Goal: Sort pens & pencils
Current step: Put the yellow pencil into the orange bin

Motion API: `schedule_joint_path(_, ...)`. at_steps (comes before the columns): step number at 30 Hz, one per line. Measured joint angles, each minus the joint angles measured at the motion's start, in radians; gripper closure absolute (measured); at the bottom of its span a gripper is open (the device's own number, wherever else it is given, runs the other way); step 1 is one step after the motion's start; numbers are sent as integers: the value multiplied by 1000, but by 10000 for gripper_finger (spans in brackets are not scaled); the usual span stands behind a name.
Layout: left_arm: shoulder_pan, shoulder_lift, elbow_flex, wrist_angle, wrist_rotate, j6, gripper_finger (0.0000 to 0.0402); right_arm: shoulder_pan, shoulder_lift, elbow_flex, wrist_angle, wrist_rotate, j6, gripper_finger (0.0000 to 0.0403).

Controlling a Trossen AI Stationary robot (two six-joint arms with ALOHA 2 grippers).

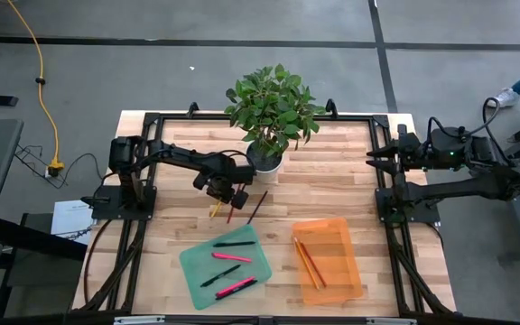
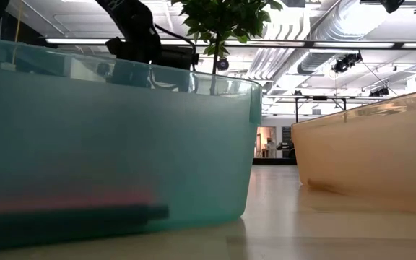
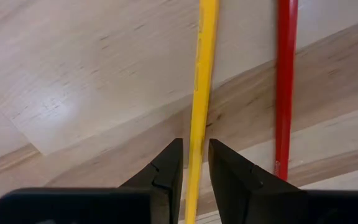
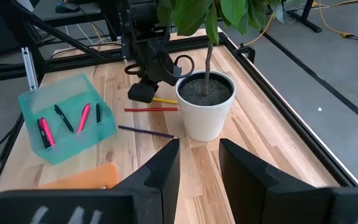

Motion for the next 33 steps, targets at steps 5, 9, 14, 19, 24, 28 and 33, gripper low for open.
schedule_joint_path(5, 0, 0, 0, 1, -4, 0, 337, 0, 0, 0, 0, 0, -1, 299)
schedule_joint_path(9, 0, 0, 0, 20, -5, 18, 337, 0, 0, 0, 0, 13, -3, 299)
schedule_joint_path(14, 0, 0, 0, 19, -7, 30, 337, 0, 0, 0, 0, 13, -3, 299)
schedule_joint_path(19, 0, 0, 0, 16, -7, 40, 337, 0, 0, 0, 0, 12, -2, 299)
schedule_joint_path(24, 0, 0, 0, 16, -7, 49, 337, 0, 0, 0, 0, 12, 0, 299)
schedule_joint_path(28, 0, 0, 0, 18, -6, 54, 337, 0, 0, 0, 0, 12, 0, 299)
schedule_joint_path(33, 0, 0, 0, 24, 1, 67, 337, 0, 0, 0, 0, 12, 0, 299)
